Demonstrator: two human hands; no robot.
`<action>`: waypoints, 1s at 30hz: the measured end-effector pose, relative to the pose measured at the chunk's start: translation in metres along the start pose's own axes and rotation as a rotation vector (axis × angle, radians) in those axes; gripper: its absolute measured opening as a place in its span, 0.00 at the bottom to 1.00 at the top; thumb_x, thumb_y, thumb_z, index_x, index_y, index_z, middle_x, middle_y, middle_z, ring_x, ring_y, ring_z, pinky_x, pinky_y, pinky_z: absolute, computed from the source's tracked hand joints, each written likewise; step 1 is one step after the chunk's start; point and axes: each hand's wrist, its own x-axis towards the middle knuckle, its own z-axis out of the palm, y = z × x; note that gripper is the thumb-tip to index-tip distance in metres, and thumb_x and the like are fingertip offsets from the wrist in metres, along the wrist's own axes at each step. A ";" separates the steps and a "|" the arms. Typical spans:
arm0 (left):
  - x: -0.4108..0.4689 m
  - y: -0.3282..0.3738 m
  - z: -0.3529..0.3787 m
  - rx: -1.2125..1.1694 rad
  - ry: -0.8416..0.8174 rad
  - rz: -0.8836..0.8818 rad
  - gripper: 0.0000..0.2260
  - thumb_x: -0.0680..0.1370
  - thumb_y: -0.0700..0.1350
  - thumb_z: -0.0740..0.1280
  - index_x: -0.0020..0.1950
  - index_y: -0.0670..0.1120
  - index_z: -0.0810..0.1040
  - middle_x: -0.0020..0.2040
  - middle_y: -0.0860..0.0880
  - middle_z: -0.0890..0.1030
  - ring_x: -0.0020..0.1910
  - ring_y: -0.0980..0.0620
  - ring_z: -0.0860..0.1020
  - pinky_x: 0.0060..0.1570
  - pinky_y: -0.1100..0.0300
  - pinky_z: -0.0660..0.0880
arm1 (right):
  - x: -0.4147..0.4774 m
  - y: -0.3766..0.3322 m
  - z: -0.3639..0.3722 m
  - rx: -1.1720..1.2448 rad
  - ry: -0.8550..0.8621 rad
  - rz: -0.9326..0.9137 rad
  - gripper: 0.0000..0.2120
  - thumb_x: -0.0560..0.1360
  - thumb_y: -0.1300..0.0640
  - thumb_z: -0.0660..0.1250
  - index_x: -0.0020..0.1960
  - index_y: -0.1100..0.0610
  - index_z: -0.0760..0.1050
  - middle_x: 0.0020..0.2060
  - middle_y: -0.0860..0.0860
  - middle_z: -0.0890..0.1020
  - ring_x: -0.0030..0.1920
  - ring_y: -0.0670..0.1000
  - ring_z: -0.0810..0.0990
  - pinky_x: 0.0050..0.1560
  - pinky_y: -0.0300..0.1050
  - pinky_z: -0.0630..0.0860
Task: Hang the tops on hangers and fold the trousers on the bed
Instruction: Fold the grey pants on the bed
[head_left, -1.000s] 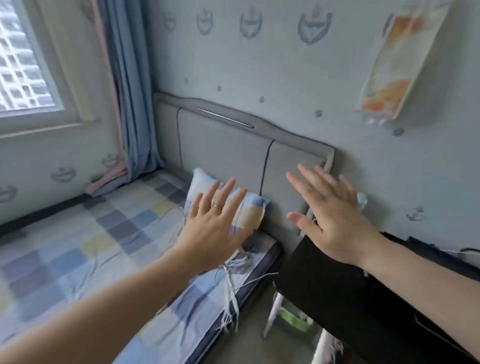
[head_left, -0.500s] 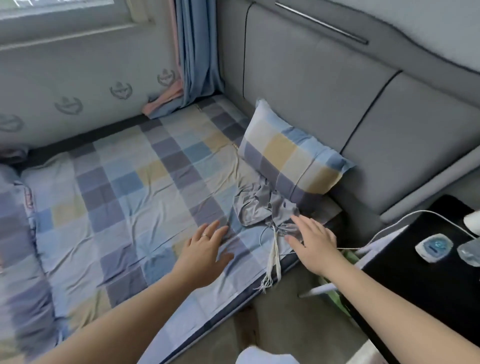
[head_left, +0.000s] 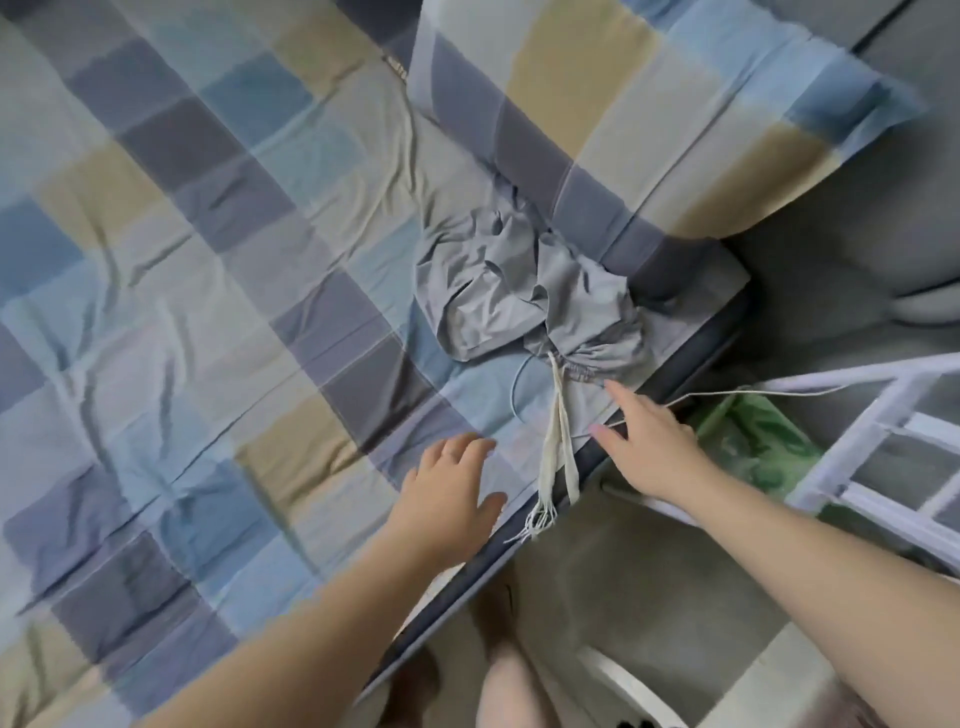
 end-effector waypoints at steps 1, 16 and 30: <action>0.025 -0.004 0.010 0.007 -0.005 0.019 0.28 0.81 0.58 0.63 0.79 0.55 0.58 0.81 0.51 0.58 0.78 0.44 0.56 0.75 0.43 0.62 | 0.020 0.002 0.009 0.027 0.007 0.007 0.28 0.81 0.43 0.58 0.79 0.45 0.55 0.75 0.52 0.67 0.71 0.59 0.69 0.68 0.61 0.67; 0.290 -0.003 0.062 0.353 0.301 0.209 0.27 0.76 0.46 0.69 0.74 0.51 0.64 0.73 0.50 0.66 0.67 0.41 0.67 0.59 0.46 0.68 | 0.206 0.033 0.096 -0.276 0.292 -0.081 0.27 0.77 0.45 0.66 0.74 0.43 0.62 0.68 0.54 0.71 0.68 0.60 0.69 0.64 0.58 0.65; 0.193 0.038 -0.001 -0.748 0.001 -0.173 0.14 0.82 0.53 0.64 0.63 0.46 0.76 0.61 0.47 0.80 0.56 0.48 0.79 0.59 0.52 0.75 | 0.128 -0.021 -0.008 0.447 0.331 -0.117 0.13 0.84 0.61 0.53 0.53 0.51 0.75 0.34 0.48 0.76 0.34 0.48 0.74 0.31 0.42 0.68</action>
